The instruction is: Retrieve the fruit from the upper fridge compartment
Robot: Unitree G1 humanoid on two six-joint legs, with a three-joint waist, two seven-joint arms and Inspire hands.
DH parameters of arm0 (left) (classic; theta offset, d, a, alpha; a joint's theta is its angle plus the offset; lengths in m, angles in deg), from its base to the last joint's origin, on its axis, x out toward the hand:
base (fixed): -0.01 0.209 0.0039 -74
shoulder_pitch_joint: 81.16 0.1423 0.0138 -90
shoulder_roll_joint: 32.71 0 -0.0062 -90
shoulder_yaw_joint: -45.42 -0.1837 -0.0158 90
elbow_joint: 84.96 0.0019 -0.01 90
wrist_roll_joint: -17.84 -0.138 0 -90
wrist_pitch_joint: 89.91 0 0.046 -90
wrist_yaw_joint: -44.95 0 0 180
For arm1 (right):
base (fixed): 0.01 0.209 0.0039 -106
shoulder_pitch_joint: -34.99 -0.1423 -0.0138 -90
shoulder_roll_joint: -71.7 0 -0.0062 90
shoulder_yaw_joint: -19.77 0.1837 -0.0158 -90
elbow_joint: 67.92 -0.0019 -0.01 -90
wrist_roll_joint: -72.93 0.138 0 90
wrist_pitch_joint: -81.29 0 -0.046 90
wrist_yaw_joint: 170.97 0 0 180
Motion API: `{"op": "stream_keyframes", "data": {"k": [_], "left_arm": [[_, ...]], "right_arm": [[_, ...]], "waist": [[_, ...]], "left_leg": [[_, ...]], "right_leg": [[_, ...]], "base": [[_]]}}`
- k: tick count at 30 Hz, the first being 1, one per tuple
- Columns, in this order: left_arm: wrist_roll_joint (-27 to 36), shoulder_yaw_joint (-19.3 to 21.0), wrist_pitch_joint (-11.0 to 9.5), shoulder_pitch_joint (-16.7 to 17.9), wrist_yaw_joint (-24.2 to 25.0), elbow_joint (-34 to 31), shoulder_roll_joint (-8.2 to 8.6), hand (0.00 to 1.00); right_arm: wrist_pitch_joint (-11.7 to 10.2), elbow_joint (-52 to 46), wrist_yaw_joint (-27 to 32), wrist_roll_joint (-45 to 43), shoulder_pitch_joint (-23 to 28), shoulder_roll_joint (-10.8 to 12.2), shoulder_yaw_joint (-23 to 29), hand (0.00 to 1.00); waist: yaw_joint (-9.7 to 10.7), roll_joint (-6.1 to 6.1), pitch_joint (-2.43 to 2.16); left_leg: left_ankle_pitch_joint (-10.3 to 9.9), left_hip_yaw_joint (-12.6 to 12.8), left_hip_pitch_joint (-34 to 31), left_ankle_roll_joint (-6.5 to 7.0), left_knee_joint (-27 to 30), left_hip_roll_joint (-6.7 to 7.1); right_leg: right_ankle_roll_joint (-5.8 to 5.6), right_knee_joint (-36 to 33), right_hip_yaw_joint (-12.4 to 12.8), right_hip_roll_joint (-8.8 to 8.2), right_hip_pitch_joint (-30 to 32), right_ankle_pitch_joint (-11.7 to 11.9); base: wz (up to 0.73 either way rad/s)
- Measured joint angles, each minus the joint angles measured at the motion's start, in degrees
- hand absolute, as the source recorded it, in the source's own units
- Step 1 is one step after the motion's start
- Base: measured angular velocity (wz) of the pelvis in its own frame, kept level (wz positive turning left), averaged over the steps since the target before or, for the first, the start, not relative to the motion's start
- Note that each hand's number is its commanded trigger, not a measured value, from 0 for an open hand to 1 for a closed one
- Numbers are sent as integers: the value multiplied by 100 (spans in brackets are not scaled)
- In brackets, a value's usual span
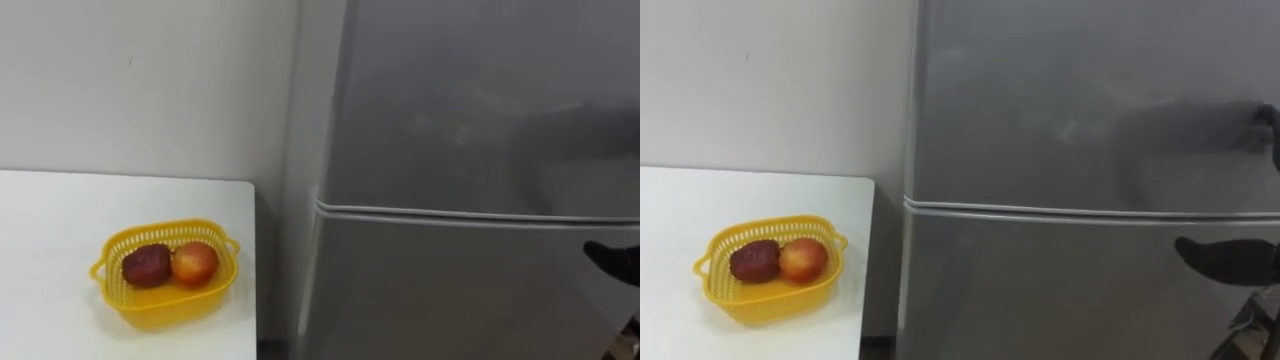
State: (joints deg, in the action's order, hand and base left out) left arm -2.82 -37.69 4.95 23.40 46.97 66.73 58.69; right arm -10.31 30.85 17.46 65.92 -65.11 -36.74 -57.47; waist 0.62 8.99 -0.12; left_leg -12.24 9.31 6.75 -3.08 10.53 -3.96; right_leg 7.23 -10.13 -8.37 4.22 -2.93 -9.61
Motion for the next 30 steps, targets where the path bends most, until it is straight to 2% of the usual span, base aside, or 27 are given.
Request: {"op": "stream_keyframes", "data": {"k": [7, 10, 14, 17, 19, 22, 24, 25, 27, 28, 30], "left_arm": [[-2, -39, 40, 0, -6, -67, 3, 0], [-1, -40, 61, 30, -23, -63, 3, 0], [-2, 4, 66, 62, -85, 0, 42, 0], [5, 157, 61, 185, -201, -81, 86, 0], [24, 213, 34, 315, -346, -87, 86, 0], [78, 390, 25, 458, -574, -80, 126, 0], [131, 431, -8, 497, -766, -11, 221, 0], [181, 430, -12, 494, -802, 16, 250, 0], [265, 429, -8, 496, -812, 13, 362, 0], [285, 429, 3, 501, -812, 14, 399, 0], [310, 556, 12, 509, -811, 26, 601, 0]], "right_arm": [[50, 207, -106, 60, -235, 5, -36, 0], [48, 209, -85, 201, -310, 4, -32, 0], [50, 74, 181, 479, -289, 14, -2, 0], [44, -252, 582, 774, -43, 41, 306, 0], [-47, -312, 926, 910, 202, 82, 535, 0], [-223, -146, 1621, 1233, 717, 375, 1030, 0], [-466, 655, 2108, 1493, 1100, 755, 1302, 0], [-496, 906, 2175, 1604, 1215, 869, 1359, 0], [-354, 1685, 2349, 2379, 1838, 1335, 1463, 0], [-323, 1922, 2360, 2547, 1927, 1444, 1462, 0], [-253, 3053, 2327, 3193, 2205, 1837, 1579, 0]], "waist": [[-82, -57, 17], [-76, -97, 39], [-57, -119, 21], [-31, -138, 8], [-22, -169, 1], [93, -189, -14], [171, -217, -25], [218, -225, -31], [224, -307, -44], [225, -343, -46], [344, -503, -57]], "left_leg": [[2, -9, 45, 4, 30, 3], [13, -47, 29, 21, 30, 12], [21, -58, -8, 32, 33, 30], [23, -49, -82, 36, 27, 35], [23, -51, -65, 36, 21, 40], [22, -89, -74, 36, 20, 51], [21, -90, -64, 37, 20, 59], [20, -91, -63, 38, 20, 63], [17, -84, -60, 41, 4, 76], [15, -77, -59, 44, 3, 78], [-3, -75, -58, 70, 14, 83]], "right_leg": [[-4, -62, 30, -3, 2, 12], [-6, -83, 20, -13, 9, 10], [-29, -67, 28, -19, 36, 5], [-36, -51, 37, -20, 90, 26], [-39, -34, 30, -21, 43, 24], [-47, 64, -66, -39, -33, 28], [-48, 142, -129, -54, -135, 29], [-54, 151, -168, -63, -161, 25], [-80, 157, -183, -78, -188, -13], [-80, 156, -172, -80, -187, -20], [-95, 150, -194, -96, -197, -37]], "base": [[-2], [2], [5], [4], [8], [13], [7], [24], [12], [-6], [2]]}}
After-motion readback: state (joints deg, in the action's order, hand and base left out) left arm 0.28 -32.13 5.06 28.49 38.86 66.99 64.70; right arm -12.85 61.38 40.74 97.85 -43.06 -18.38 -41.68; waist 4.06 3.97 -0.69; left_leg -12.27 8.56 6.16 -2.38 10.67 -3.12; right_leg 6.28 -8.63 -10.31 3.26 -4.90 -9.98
